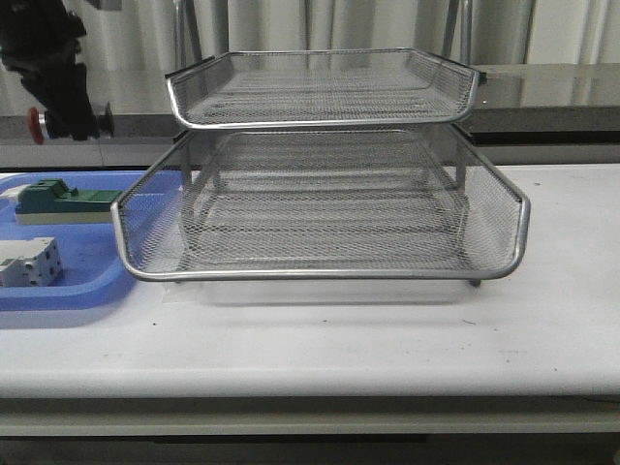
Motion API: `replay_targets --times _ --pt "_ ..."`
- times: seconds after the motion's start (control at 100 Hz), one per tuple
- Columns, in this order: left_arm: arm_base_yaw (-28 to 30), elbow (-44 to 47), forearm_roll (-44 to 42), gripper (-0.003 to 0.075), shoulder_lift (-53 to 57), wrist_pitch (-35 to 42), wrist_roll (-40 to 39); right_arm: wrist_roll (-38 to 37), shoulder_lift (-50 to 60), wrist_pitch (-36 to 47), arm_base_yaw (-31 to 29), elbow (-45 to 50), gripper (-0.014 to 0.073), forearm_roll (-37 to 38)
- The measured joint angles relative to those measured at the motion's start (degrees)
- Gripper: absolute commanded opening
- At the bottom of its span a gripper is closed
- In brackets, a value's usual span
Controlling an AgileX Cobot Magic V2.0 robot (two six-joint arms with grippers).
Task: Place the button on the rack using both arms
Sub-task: 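Lift the button with the left gripper and lower it onto the pulled-out tray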
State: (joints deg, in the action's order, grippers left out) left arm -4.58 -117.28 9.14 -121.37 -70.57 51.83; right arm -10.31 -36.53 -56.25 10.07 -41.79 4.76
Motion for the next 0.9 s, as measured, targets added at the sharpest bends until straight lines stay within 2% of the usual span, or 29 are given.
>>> replay_targets --times 0.19,0.49,0.66,0.9 --pt "0.0 4.3 0.0 0.0027 7.7 -0.5 -1.5 0.0 0.0 0.0 0.0 0.0 -0.0068 0.0" --pt "-1.8 18.1 0.1 0.0027 22.7 -1.1 -2.6 0.0 0.0 0.0 0.0 0.0 -0.0068 0.0" --pt "-6.0 23.7 3.8 0.0027 28.4 -1.3 -3.1 0.0 0.0 0.0 0.0 0.0 -0.0068 0.0" --pt "-14.5 24.8 9.6 0.0010 29.2 -1.2 -3.3 0.0 0.0 0.0 0.0 0.0 -0.0068 0.0"
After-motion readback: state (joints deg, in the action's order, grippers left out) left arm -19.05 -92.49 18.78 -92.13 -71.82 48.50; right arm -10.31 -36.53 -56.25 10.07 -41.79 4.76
